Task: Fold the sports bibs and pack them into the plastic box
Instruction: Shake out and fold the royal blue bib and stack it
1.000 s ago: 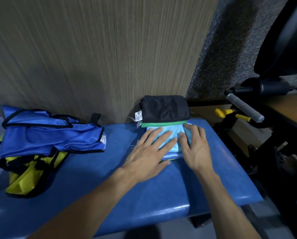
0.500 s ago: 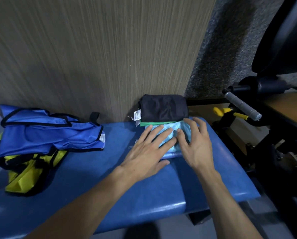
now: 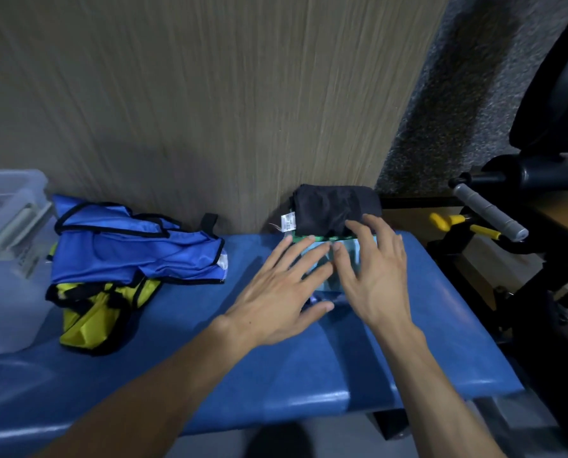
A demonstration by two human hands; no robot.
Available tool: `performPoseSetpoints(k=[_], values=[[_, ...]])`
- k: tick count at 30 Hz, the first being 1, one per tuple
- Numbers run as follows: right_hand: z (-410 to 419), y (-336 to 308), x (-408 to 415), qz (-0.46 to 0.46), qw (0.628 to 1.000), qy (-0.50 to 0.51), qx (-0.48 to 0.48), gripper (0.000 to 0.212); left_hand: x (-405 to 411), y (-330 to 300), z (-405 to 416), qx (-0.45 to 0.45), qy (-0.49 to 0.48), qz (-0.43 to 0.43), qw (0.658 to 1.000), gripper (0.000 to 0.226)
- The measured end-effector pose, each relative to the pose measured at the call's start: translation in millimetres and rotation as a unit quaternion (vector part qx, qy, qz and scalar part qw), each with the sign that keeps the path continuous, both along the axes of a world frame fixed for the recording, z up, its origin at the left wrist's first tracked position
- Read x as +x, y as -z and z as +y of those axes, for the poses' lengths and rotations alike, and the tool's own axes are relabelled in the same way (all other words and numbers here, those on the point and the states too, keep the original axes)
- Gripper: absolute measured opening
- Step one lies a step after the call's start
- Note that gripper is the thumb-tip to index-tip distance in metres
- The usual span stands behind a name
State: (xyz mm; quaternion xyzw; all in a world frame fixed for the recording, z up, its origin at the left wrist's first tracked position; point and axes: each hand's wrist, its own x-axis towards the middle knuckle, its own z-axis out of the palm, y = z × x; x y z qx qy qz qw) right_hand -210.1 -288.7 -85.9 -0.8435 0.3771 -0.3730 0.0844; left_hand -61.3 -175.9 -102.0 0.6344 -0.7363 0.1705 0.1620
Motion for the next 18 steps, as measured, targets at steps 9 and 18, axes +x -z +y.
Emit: performPoseSetpoints(k=[9, 18], values=[[76, 2, 76, 0.042, 0.98, -0.195, -0.007, 0.044, 130, -23, 115, -0.085, -0.226, 0.047, 0.969, 0.043], [120, 9, 102, 0.161, 0.939, -0.278, 0.119, 0.042, 181, -14, 141, 0.128, -0.416, 0.028, 0.9, 0.054]])
